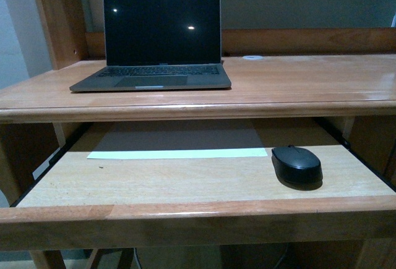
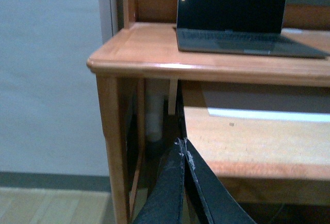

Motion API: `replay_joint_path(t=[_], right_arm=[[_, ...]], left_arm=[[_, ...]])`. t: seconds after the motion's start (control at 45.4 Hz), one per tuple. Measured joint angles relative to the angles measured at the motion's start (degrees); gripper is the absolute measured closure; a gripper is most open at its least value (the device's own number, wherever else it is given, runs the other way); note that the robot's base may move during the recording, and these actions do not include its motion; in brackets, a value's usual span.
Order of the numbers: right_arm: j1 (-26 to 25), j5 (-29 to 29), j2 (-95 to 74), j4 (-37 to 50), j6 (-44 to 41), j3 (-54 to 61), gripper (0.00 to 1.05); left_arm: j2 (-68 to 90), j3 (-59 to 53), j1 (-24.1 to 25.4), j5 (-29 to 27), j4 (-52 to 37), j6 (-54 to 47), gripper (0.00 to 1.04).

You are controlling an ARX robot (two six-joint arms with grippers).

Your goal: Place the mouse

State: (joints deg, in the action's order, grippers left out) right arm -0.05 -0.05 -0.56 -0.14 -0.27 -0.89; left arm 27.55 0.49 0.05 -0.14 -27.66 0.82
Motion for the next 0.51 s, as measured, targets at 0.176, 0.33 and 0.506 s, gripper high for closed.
replay_joint_path(t=[0.176, 0.33, 0.506], right_arm=[[0.0, 0.0, 0.0, 0.0, 0.0, 0.0, 0.07], [0.0, 0.0, 0.0, 0.0, 0.0, 0.0, 0.07], [0.0, 0.0, 0.0, 0.0, 0.0, 0.0, 0.07]], left_arm=[[-5.0, 0.0, 0.0, 0.0, 5.0, 0.0, 1.03], [-8.0, 0.0, 0.0, -0.1, 8.4, 0.0, 1.03], [-12.5, 0.0, 0.0, -0.1, 12.6, 0.0, 1.03]])
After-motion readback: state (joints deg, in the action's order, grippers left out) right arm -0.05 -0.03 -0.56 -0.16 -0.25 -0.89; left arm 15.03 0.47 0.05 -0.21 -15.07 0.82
